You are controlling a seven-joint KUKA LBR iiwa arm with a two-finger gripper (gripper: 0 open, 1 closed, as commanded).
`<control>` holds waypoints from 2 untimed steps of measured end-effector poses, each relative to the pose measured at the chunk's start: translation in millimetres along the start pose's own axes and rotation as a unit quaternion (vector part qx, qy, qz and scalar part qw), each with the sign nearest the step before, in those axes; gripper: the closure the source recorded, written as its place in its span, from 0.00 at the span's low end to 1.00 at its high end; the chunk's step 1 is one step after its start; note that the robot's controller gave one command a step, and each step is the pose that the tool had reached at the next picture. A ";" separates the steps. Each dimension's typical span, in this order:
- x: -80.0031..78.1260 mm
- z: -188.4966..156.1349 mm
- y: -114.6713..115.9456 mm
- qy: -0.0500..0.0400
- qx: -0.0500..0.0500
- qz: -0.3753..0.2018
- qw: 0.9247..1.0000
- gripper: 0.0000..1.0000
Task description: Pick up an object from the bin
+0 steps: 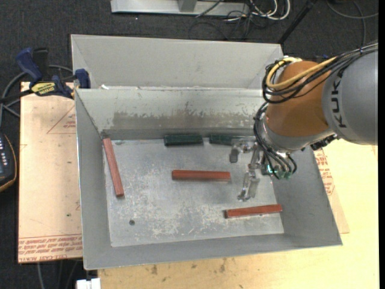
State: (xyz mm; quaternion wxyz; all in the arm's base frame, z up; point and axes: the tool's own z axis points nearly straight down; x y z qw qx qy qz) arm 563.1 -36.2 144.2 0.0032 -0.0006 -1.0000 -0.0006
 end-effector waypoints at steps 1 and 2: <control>-39.2 78.5 22.3 -0.002 0.000 -0.025 1.000 0.00; -40.9 72.5 21.3 -0.004 0.000 -0.024 1.000 1.00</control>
Offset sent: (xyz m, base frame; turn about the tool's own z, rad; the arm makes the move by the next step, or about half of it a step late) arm 0.0392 0.0203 -0.0742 -0.0475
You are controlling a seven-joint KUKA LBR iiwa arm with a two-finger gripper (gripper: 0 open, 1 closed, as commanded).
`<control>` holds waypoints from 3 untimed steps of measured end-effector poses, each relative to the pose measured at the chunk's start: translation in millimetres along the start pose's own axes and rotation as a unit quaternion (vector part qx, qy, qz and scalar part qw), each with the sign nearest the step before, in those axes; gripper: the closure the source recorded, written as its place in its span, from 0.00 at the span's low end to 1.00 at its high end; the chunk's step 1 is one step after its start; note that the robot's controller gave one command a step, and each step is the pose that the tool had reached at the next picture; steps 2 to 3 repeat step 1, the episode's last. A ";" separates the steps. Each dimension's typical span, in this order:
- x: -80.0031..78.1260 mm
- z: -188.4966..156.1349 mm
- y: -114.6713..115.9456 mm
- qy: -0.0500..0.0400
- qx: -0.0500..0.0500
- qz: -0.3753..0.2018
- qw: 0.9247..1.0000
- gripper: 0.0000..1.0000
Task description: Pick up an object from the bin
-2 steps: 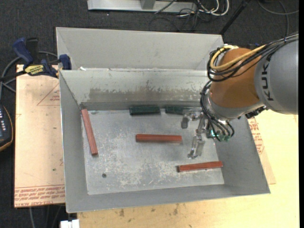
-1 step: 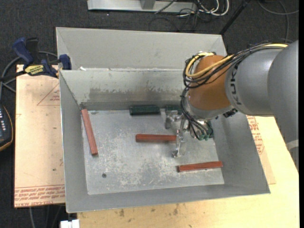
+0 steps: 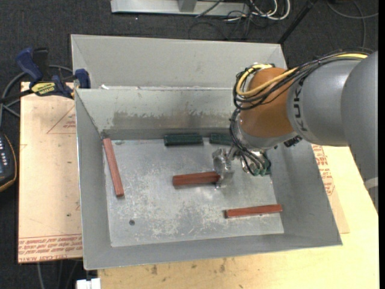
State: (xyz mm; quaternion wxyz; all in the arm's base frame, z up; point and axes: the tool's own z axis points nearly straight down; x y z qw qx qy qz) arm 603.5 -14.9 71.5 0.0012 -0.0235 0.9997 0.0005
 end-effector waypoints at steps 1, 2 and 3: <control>-48.6 -160.7 -3.3 -0.005 0.001 -0.161 0.987 1.00; -48.6 -160.7 -3.3 -0.005 0.001 -0.161 0.987 1.00; -48.6 -160.7 -3.3 -0.005 0.001 -0.161 0.987 1.00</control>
Offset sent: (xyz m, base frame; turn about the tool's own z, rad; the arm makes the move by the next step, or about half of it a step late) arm 0.0458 -0.0019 0.1570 -0.3254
